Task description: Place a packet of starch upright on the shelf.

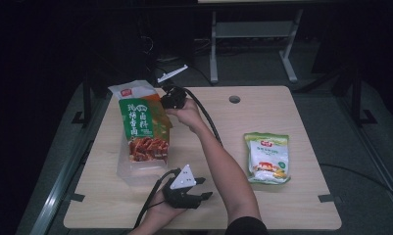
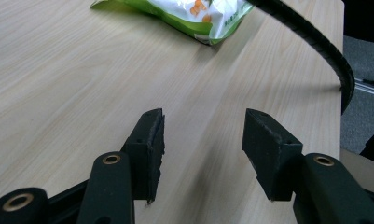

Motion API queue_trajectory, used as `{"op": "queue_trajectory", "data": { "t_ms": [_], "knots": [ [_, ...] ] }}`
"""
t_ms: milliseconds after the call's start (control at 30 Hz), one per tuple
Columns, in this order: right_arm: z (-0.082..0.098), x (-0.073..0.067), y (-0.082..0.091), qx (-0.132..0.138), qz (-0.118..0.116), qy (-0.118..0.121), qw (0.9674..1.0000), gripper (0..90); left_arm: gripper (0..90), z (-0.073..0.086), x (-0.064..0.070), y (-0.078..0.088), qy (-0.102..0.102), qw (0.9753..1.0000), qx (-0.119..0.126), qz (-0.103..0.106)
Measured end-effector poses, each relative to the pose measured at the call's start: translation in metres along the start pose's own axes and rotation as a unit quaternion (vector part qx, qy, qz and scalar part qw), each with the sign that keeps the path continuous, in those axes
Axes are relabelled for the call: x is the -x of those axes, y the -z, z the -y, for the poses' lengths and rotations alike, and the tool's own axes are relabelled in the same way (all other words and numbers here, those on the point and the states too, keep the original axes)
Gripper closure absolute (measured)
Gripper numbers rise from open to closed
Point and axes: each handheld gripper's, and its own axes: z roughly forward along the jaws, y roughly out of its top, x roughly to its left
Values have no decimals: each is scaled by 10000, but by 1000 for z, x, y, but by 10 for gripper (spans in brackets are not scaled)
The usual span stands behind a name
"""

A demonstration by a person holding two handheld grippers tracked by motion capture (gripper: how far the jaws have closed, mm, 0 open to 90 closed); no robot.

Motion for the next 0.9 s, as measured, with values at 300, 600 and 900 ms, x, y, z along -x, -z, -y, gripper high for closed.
{"op": "queue_trajectory", "data": {
  "t_ms": [300,600,900],
  "knots": [
    [14,-1,-32,-44,-108,-70,9999,900,483,-1,1,-1,-28,10000,-4,40],
    [35,4,-35,-91,108,-59,9999,899,483,-1,1,-1,-35,10000,-6,44],
    [55,0,-9,-208,297,11,9993,897,483,-1,3,-2,-23,10000,-7,39]
  ]
}}
